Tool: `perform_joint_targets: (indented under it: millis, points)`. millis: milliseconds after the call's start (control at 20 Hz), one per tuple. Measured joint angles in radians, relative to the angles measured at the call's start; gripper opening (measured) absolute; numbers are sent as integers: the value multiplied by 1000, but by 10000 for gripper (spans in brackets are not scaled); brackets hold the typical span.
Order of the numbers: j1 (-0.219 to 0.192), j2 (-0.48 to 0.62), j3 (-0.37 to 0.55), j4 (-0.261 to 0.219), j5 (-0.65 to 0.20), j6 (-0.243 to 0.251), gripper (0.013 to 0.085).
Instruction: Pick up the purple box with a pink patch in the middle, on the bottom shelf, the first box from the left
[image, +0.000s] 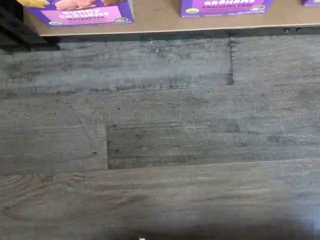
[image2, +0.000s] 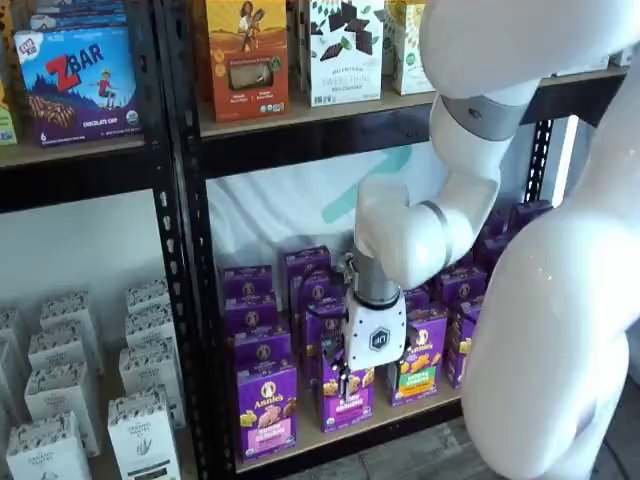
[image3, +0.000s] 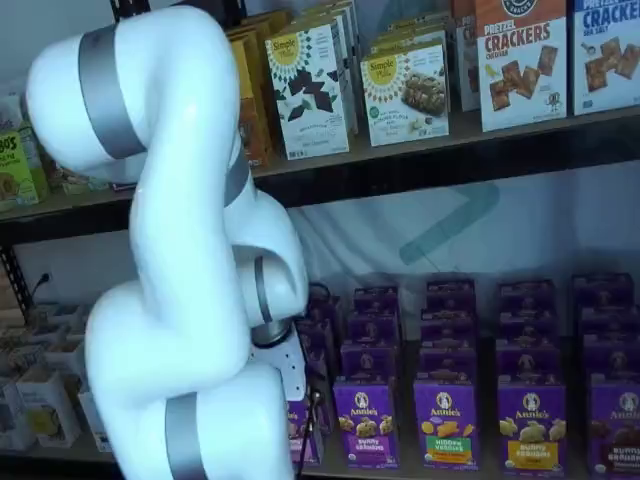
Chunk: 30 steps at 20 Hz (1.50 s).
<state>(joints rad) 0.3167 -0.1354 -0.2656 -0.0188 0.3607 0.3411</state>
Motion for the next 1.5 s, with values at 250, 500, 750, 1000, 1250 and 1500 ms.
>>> perform_joint_targets:
  millis: [250,500,750,1000,1250,1500]
  points:
    - [-5,59,-14,3,-36,-9,850]
    - [-10,130,-50,-13,-65,1,850]
    - [-3,220,-104,23,-113,-28,850]
    - [-14,326,-201,-88,-122,69,850]
    - [-12,405,-291,-76,-118,59,850]
    - [-12,477,-386,-92,-81,75,850]
